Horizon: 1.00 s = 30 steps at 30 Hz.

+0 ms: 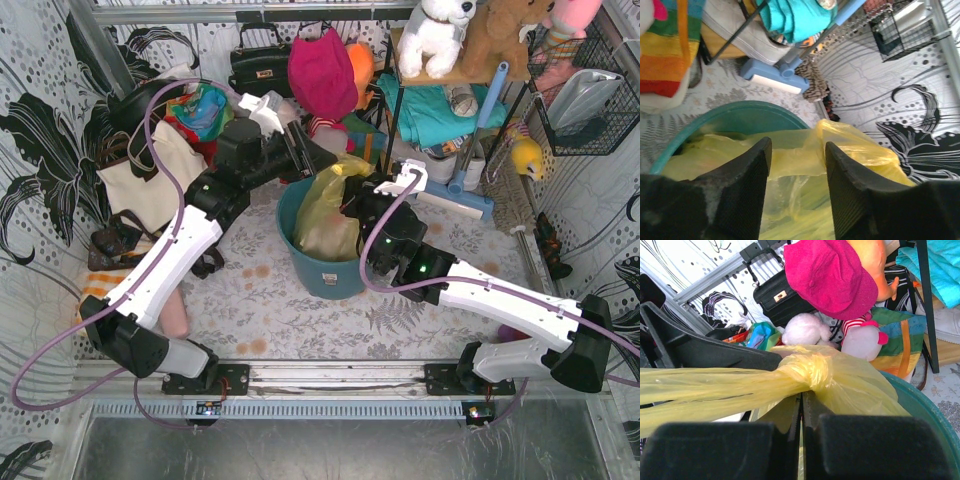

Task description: Tie the trash bag

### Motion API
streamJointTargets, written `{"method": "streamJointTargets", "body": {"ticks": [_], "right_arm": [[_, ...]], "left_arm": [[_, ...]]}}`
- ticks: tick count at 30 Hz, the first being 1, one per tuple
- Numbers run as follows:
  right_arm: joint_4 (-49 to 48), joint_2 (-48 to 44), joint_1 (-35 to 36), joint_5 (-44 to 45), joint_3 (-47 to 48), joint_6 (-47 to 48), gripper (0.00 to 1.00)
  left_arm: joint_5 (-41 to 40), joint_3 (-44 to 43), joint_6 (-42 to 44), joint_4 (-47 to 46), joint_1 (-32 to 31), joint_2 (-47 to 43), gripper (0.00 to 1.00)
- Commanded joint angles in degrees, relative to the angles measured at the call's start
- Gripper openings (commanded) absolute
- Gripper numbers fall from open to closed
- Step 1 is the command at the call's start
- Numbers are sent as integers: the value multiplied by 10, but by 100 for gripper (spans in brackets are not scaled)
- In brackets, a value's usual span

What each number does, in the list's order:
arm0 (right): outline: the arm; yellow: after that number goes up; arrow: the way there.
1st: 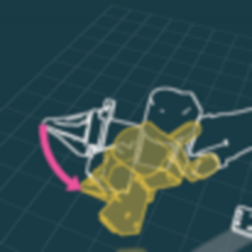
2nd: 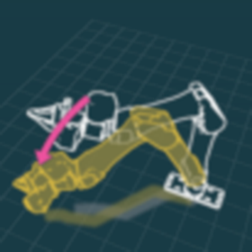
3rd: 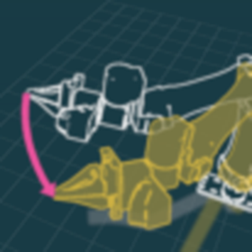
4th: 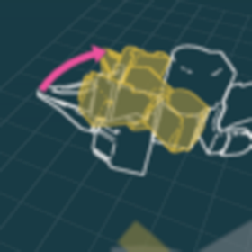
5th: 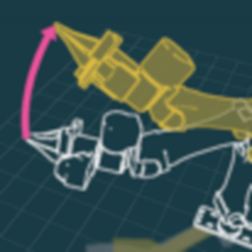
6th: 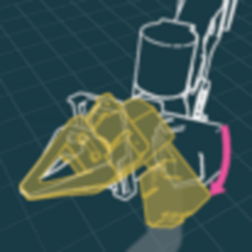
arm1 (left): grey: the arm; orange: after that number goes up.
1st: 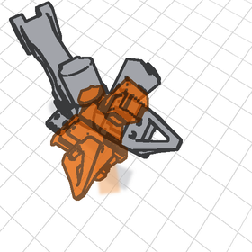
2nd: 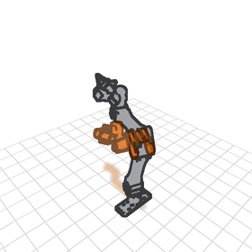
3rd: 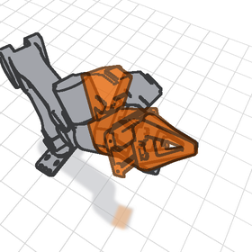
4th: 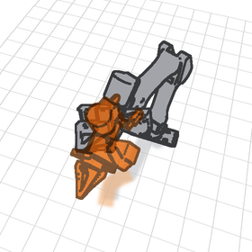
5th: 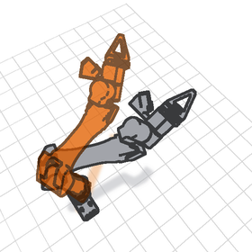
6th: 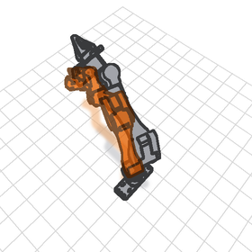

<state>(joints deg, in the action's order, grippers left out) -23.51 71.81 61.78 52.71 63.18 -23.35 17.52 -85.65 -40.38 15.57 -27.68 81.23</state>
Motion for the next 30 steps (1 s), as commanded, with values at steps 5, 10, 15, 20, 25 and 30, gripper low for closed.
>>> {"method": "streamJointTargets", "body": {"ticks": [5, 10, 15, 20, 25, 30], "right_arm": [[4, -14, -2, 0, -13, -13, 0], [0, -9, -2, 2, -18, -6, 0], [-24, 0, -3, -7, -19, 5, 0], [-66, 9, -7, -27, -26, 24, 0], [-128, 24, -19, -61, -33, 52, 0], [-189, 41, -34, -90, -40, 79, 0]], "left_arm": [[-40, -4, 22, -25, -3, -21, 12], [-49, 9, 38, -31, -4, -54, 0], [-30, 12, 43, -27, -3, -70, 0], [3, 31, 42, -22, -4, -82, 0], [26, 48, 44, -15, -4, -99, 0], [50, 61, 46, -12, -4, -114, 0]]}}
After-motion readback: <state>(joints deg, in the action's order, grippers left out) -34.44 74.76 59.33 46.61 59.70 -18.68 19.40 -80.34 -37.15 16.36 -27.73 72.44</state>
